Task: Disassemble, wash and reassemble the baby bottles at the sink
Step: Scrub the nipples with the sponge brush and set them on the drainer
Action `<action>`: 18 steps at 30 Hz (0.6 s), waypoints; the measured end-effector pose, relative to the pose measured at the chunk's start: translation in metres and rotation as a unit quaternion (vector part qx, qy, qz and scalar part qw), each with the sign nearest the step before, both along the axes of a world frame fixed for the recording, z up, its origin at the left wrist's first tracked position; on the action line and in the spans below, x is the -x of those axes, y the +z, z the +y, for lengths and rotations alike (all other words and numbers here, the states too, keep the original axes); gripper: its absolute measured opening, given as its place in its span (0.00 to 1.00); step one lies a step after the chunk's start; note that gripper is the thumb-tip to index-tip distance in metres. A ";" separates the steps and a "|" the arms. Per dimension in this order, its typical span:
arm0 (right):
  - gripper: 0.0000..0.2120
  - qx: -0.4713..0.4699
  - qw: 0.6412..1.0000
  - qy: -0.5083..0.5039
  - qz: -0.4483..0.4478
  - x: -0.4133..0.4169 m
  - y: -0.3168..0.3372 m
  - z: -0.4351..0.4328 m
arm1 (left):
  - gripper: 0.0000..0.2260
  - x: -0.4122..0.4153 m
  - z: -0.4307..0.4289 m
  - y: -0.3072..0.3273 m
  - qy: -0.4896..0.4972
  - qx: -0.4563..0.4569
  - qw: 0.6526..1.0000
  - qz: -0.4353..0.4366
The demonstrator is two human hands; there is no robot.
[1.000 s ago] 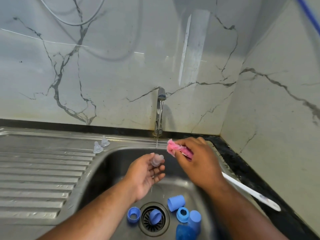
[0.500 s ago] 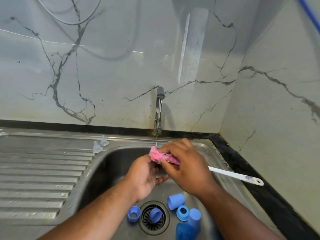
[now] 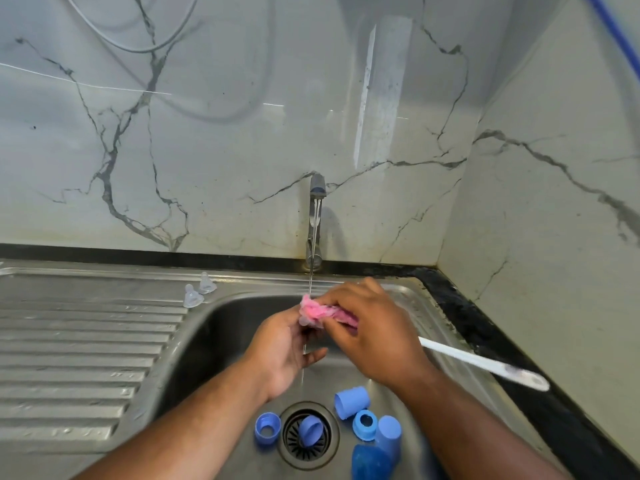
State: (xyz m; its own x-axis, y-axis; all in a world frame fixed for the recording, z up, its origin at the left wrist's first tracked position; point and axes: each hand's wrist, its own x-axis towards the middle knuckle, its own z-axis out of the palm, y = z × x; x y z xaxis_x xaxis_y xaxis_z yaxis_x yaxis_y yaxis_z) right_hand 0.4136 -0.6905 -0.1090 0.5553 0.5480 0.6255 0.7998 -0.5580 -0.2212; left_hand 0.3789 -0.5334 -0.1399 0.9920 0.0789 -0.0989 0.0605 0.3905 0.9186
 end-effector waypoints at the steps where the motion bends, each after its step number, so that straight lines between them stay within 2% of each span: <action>1: 0.10 -0.002 1.000 -0.013 0.012 -0.004 -0.001 -0.003 | 0.10 0.001 0.000 0.000 0.002 -0.010 1.000 -0.003; 5: 0.09 0.005 0.995 -0.100 -0.015 -0.015 -0.001 -0.013 | 0.16 0.002 0.001 0.003 -0.002 -0.029 1.000 -0.008; 8: 0.10 -0.069 0.996 -0.044 -0.029 -0.004 0.006 -0.007 | 0.12 0.001 0.000 0.002 0.009 0.001 1.000 0.006; 11: 0.11 -0.005 0.999 0.024 -0.048 0.004 0.002 0.001 | 0.10 0.000 -0.001 0.004 0.030 0.074 0.996 0.025; 14: 0.10 0.022 0.999 0.006 -0.032 -0.007 -0.005 -0.002 | 0.12 0.001 -0.001 0.007 0.038 0.085 0.995 0.036; 18: 0.10 0.020 0.998 -0.016 -0.065 -0.007 -0.001 -0.004 | 0.09 0.000 0.000 0.005 0.061 0.068 0.994 0.056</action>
State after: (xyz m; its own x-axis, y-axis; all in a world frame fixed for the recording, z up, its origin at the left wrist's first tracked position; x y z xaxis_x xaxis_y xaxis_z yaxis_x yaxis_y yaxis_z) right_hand 0.4206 -0.6947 -0.1100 0.4891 0.5571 0.6711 0.8017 -0.5903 -0.0943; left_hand 0.3790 -0.5334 -0.1351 0.9580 0.1763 -0.2262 0.1040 0.5217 0.8468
